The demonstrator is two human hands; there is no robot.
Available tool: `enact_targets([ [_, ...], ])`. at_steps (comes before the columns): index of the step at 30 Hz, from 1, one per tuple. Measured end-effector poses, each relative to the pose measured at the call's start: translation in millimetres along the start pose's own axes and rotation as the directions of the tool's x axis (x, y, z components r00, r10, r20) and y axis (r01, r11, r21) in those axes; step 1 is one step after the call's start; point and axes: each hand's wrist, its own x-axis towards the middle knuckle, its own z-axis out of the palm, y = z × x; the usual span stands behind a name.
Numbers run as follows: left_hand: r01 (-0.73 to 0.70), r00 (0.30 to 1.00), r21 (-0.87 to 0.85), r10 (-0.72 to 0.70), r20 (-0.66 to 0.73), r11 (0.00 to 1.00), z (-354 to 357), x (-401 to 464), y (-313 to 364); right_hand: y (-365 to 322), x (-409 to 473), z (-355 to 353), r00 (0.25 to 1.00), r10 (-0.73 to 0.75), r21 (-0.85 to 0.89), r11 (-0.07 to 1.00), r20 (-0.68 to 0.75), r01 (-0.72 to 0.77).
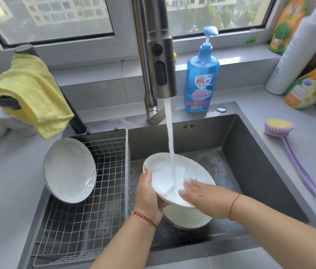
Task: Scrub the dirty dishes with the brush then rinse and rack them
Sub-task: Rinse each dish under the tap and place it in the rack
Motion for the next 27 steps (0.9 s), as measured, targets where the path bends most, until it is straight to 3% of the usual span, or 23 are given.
enact_targets([
  [1, 0.005, 1.000, -0.008, -0.005, -0.004, 1.000, 1.0, 0.0, 1.0, -11.3, -8.3, -0.3, 0.999, -0.037, 0.013, 0.999, 0.011, 0.037],
  [3, 0.023, 1.000, -0.021, -0.022, 0.017, 1.000, 2.3, 0.0, 2.8, -24.4, -18.3, 3.5, 0.961, -0.210, 0.081, 0.970, -0.180, 0.227],
  [5, 0.040, 0.998, -0.032, -0.038, 0.055, 0.999, 4.2, -3.2, 6.6, -29.9, -18.6, 6.7, 0.931, -0.178, 0.140, 0.963, -0.319, 0.232],
  [7, 0.046, 0.996, -0.026, -0.044, 0.079, 0.999, 5.6, -1.7, 7.7, -30.0, -18.1, 9.4, 0.819, -0.181, 0.068, 0.964, -0.544, 0.258],
  [10, 0.035, 0.996, 0.062, -0.040, 0.080, 0.997, 9.2, -1.7, 9.7, -19.7, -12.8, 18.6, 0.749, -0.136, 0.106, 0.958, -0.648, 0.266],
  [13, 0.031, 0.998, 0.114, -0.036, 0.044, 0.993, 10.2, 2.1, 9.5, -16.7, -12.7, 10.0, 0.770, -0.020, 0.174, 0.970, -0.638, 0.169],
  [14, 0.027, 0.999, 0.134, -0.031, 0.029, 0.991, 11.1, 3.7, 10.0, -14.3, -12.7, 4.1, 0.775, 0.060, 0.285, 0.945, -0.629, 0.158],
  [16, 0.014, 1.000, 0.206, -0.016, 0.009, 0.978, 12.8, 7.5, 11.0, -13.2, -12.4, -7.5, 0.825, 0.200, 0.611, 0.765, -0.529, 0.206],
  [18, 0.012, 1.000, 0.254, -0.012, -0.004, 0.967, 17.1, 9.3, 12.8, -14.4, -10.6, -17.2, 0.832, 0.279, 0.774, 0.580, -0.480, 0.252],
  [24, 0.128, 0.990, 0.301, -0.104, -0.093, 0.945, 17.7, 16.1, 7.8, -18.5, -4.7, -37.0, 0.843, 0.427, 0.936, 0.268, -0.328, 0.228],
  [27, 0.174, 0.982, 0.239, -0.150, -0.118, 0.955, 16.3, 16.7, 3.9, -18.7, 4.9, -44.0, 0.849, 0.473, 0.972, 0.117, -0.235, 0.204],
])
